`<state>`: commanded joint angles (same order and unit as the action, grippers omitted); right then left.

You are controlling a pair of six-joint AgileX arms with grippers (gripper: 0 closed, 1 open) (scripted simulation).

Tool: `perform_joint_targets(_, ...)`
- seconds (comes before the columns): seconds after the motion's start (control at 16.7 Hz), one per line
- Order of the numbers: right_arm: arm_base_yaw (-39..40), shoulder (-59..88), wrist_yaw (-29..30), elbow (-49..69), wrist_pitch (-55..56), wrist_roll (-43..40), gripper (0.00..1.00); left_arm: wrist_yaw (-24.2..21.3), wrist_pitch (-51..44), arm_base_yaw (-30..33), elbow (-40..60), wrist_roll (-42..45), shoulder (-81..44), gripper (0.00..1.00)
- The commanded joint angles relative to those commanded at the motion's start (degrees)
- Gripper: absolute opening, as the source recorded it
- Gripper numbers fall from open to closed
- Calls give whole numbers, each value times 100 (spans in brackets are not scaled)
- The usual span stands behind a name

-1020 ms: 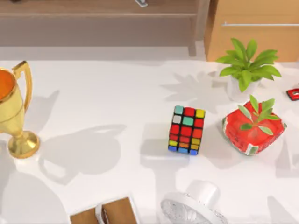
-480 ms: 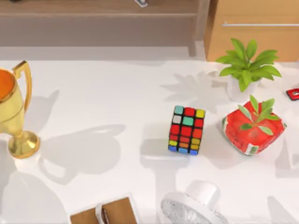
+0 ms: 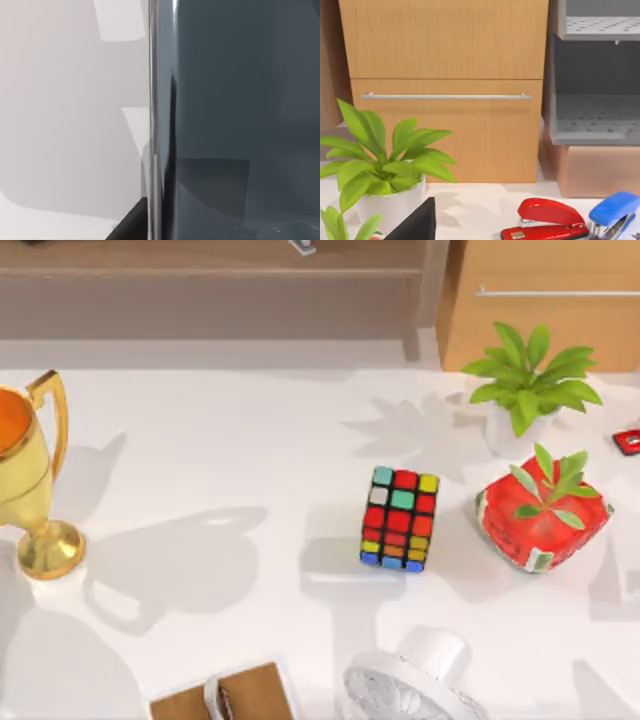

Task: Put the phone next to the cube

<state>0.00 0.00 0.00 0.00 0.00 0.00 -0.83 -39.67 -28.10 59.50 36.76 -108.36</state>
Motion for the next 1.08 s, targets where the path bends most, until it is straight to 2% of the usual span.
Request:
perform_joint_targets(0.6,0,0,0,0,0,0,100,-64,-556,11,244,-36,357,0)
perform_joint_targets(0.84,0,0,0,0,0,0,100,-61,-547,10,233,-27,337,0)
perform_joint_targets(1.08,0,0,0,0,0,0,100,-51,-432,187,667,-318,541,0)
